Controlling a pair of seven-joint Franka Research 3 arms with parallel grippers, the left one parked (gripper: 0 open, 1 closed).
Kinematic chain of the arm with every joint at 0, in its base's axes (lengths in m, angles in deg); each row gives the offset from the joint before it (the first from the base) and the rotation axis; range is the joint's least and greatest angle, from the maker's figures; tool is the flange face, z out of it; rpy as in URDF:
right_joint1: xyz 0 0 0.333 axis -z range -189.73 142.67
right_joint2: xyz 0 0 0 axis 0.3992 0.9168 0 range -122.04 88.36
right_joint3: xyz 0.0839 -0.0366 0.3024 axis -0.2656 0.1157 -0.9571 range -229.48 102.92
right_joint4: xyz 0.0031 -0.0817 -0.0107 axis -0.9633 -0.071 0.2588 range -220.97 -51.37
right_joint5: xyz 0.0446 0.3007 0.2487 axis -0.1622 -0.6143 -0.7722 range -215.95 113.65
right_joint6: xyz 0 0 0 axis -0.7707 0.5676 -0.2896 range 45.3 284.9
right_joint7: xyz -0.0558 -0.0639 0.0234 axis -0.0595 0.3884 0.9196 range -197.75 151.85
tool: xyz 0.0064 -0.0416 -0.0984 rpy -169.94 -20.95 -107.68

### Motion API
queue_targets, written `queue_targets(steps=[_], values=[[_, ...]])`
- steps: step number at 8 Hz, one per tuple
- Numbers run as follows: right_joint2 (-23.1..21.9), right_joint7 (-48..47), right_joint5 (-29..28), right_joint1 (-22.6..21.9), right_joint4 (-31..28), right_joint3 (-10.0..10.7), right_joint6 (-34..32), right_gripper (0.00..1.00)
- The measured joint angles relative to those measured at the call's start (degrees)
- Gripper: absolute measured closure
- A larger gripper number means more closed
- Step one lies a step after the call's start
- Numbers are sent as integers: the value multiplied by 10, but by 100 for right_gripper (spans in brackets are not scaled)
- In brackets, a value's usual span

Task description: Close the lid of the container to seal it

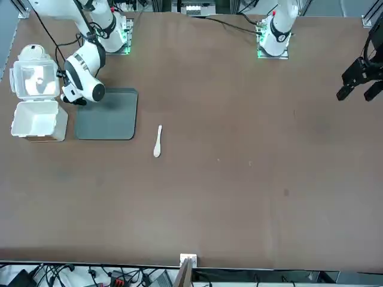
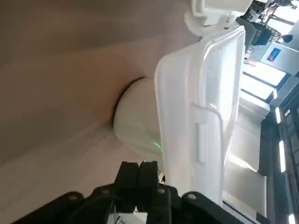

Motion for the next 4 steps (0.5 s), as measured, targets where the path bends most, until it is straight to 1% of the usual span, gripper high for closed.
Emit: queue_targets(steps=[4], values=[[2,0,19,0,-2,0,-6,99]])
